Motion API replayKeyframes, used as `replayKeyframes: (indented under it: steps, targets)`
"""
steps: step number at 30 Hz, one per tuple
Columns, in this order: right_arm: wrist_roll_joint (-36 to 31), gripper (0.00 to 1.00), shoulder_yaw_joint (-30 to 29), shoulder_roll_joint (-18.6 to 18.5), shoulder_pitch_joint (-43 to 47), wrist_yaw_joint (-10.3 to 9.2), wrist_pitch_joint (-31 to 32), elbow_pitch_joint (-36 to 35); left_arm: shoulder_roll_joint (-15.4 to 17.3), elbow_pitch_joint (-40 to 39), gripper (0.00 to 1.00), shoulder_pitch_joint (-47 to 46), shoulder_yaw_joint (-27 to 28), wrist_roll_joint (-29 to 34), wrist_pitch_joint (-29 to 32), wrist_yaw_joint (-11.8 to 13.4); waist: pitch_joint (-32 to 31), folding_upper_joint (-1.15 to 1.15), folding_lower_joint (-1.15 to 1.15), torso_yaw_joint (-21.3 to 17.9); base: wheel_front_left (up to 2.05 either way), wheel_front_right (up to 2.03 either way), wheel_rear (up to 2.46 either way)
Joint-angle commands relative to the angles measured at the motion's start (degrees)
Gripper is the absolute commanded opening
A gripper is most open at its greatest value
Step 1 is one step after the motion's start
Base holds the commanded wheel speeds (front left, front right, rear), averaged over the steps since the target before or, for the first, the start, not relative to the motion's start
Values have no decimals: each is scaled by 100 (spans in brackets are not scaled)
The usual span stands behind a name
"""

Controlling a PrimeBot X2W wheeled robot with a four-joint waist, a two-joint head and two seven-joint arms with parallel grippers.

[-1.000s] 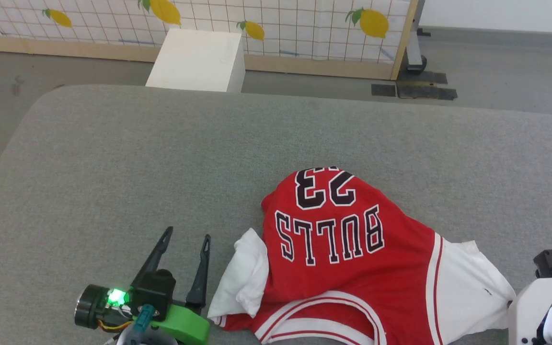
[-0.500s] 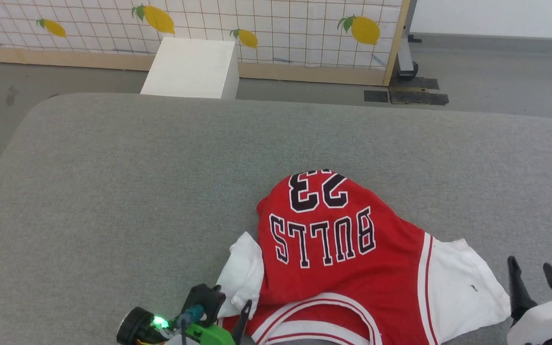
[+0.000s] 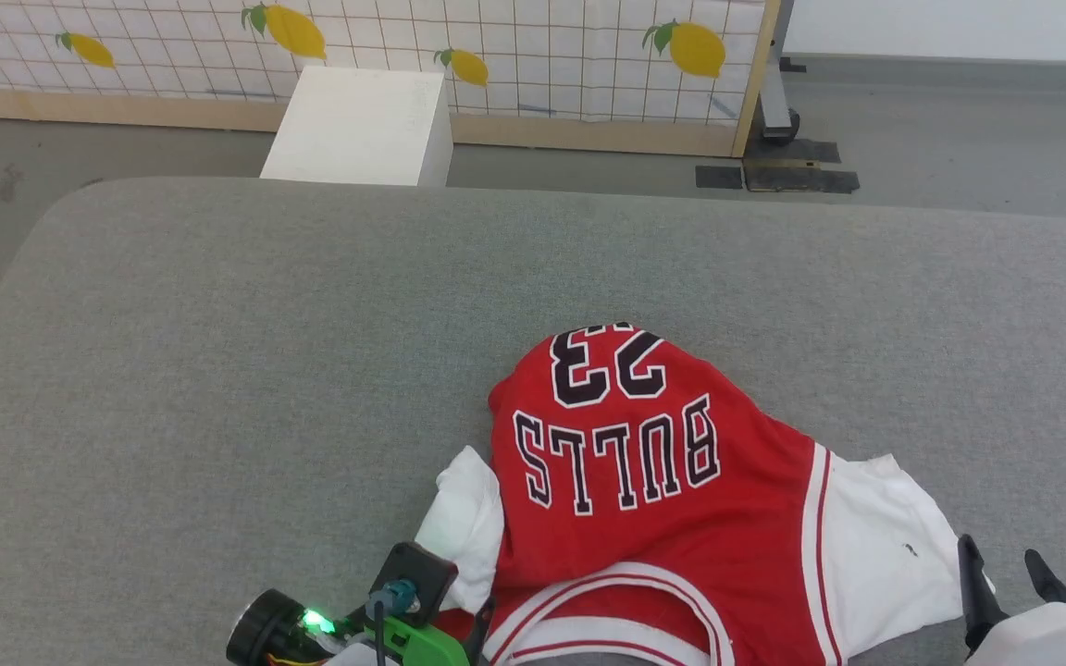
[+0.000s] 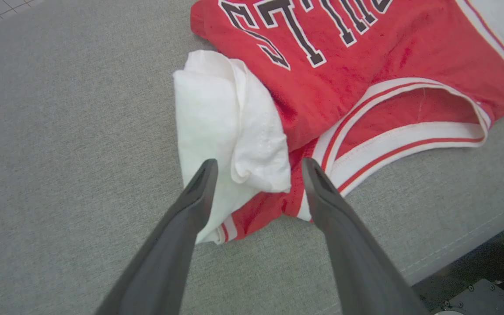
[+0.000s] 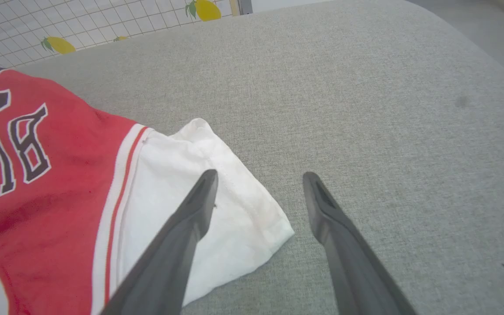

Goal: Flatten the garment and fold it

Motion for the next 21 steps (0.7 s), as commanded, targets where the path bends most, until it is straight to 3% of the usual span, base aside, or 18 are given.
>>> replayKeyframes:
  steps: [1, 17, 18, 19, 20, 21]
  targets:
    - [-29, 100, 19, 31, -88, -10, -56, 33, 14, 10, 100, 48, 20, -75, 12, 44, 21, 0, 0, -16, 0, 0, 0]
    - [-62, 100, 165, 31, -226, -10, -129, 166, -94, 446, 100, -279, 22, -224, -97, 82, 233, 0, 0, -152, 0, 0, 0]
    - [-66, 100, 161, 32, -229, -10, -130, 178, -103, 457, 72, -295, 20, -239, -115, 79, 241, 0, 0, -152, 0, 0, 0]
    - [-70, 100, 153, 32, -231, -10, -134, 194, -115, 470, 13, -310, 15, -265, -124, 73, 247, 0, 0, -148, 0, 0, 0]
    - [-74, 100, 146, 33, -231, -10, -139, 208, -120, 480, 0, -320, 4, -288, -121, 62, 251, 0, 0, -143, 0, 0, 0]
    - [-83, 100, 137, 34, -230, -10, -142, 228, -122, 489, 0, -326, -18, -320, -104, 44, 253, 0, 0, -136, 0, 0, 0]
